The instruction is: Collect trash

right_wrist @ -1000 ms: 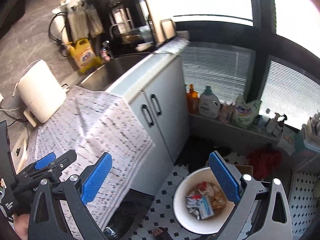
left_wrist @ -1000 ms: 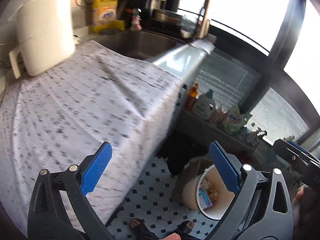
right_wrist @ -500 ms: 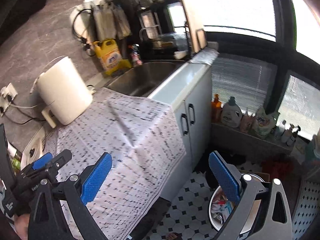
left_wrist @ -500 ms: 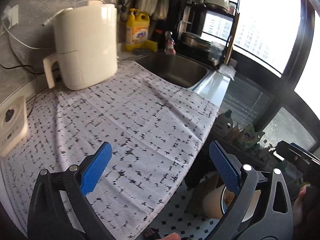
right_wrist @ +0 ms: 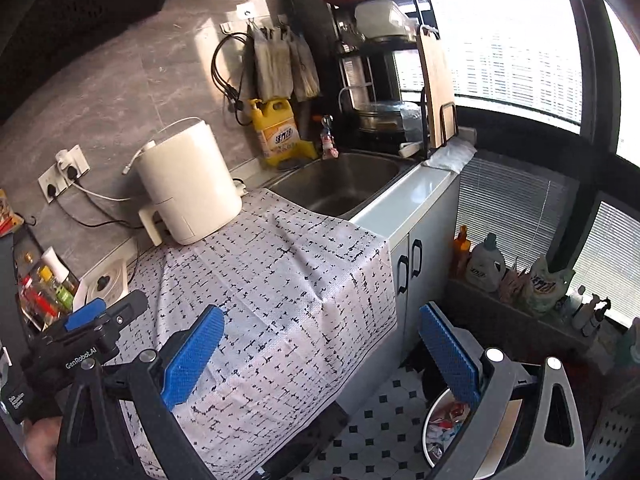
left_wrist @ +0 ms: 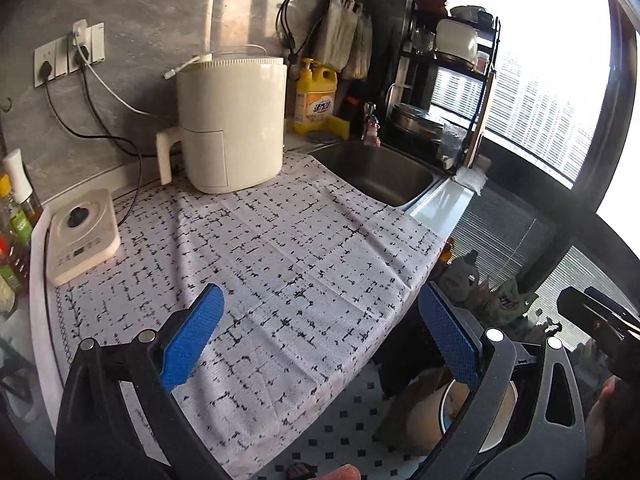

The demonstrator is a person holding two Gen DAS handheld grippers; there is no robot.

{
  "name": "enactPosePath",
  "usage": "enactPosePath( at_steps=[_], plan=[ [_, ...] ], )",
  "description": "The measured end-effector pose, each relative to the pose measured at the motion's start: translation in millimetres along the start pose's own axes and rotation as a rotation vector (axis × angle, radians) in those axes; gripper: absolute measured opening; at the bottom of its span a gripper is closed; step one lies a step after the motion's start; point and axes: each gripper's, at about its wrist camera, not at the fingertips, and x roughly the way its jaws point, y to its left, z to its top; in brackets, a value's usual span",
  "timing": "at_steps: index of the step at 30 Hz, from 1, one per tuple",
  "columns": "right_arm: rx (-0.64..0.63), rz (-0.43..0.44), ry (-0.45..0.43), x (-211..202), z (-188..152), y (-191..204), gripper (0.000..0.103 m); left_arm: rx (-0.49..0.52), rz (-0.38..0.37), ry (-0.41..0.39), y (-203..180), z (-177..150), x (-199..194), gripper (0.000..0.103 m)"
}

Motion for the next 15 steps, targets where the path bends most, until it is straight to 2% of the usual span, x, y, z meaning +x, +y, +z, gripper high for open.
enactPosePath(
  at_steps=[15],
  plan=[
    [-0.057,0.059,-0.040,-59,-31,-7,0.095,-0.011,0.052,-0.074,-19,-38,-71,0.097]
  ],
)
